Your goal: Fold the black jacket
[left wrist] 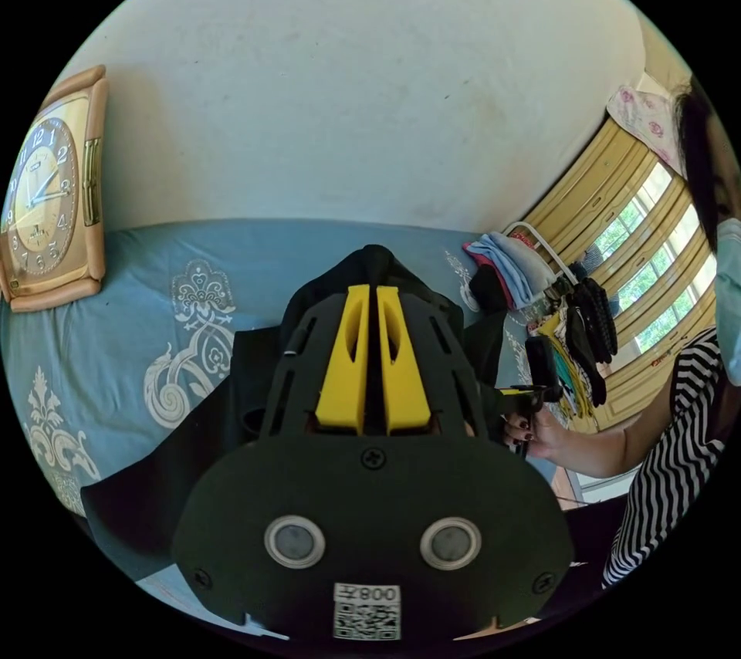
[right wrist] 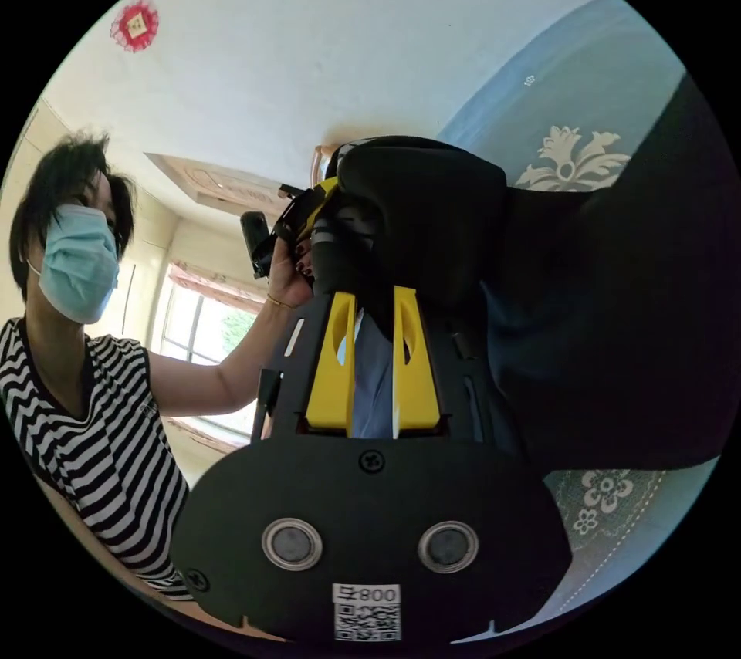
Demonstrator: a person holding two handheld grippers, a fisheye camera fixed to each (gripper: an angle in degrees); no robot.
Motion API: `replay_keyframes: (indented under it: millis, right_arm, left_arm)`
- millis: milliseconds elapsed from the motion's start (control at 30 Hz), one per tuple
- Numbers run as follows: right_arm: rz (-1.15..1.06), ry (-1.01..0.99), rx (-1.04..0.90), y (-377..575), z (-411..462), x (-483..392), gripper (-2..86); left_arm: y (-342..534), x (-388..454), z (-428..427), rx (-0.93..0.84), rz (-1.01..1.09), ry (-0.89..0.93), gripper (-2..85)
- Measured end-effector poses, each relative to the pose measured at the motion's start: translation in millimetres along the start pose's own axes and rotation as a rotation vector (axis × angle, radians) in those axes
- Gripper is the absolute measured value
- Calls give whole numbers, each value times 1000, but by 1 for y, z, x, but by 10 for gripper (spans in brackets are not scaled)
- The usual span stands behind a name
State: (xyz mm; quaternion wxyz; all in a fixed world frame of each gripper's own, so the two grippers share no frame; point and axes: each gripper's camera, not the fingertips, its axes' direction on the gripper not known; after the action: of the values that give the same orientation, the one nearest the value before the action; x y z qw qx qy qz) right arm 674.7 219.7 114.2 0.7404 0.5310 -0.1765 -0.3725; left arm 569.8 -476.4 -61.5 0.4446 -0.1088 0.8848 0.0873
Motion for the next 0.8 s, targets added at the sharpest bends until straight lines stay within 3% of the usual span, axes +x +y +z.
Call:
replay_keyframes:
  millis: [333, 467, 600, 700, 800]
  right_arm:
    - [-31, -35, -102, -2, -14, 10, 135]
    - [-23, -88, -111, 3, -27, 11, 71]
    - [-40, -69, -200, -6, 14, 7, 10]
    - [-37, 63, -255, -25, 54, 17, 3]
    - [-53, 167, -193, -49, 70, 18, 0]
  left_arm:
    - [10, -11, -10, 18, -22, -8, 15]
    - [15, -17, -22, 35, -24, -7, 15]
    - [24, -15, -29, 38, -4, 15, 15]
    - [31, -10, -39, 52, 6, 37, 15]
    - [41, -6, -54, 73, 38, 61, 16]
